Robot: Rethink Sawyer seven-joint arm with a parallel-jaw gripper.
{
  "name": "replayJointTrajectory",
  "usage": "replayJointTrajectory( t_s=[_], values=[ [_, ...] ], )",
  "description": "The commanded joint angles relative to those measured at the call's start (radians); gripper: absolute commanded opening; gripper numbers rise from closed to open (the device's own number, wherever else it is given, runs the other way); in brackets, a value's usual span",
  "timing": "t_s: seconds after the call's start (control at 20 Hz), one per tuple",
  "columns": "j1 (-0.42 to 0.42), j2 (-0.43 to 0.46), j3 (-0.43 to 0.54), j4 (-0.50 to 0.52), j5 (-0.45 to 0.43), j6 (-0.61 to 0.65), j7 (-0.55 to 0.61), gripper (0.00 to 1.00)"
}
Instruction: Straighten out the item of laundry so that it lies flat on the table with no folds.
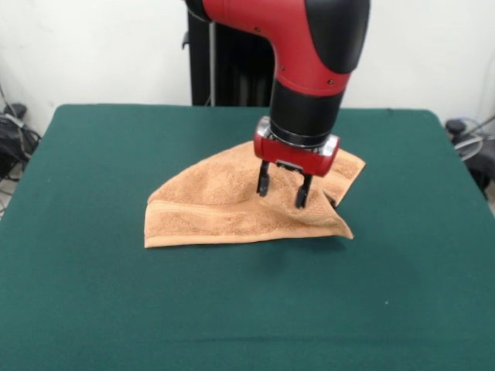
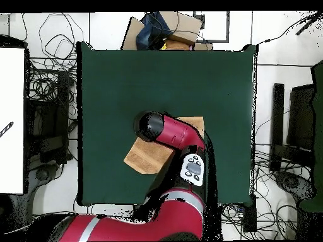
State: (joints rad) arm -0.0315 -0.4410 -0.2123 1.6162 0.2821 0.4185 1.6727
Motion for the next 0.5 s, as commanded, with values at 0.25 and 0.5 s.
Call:
replayJointTrajectory(
  t_s=[0.25,0.5],
  values=[
    [0.012,-0.014,0.089,0.046,-0.038,-0.035,0.125,1.0],
    [0.001,-0.02,0.102,0.063,-0.042,-0.051,0.115,1.0]
  ],
)
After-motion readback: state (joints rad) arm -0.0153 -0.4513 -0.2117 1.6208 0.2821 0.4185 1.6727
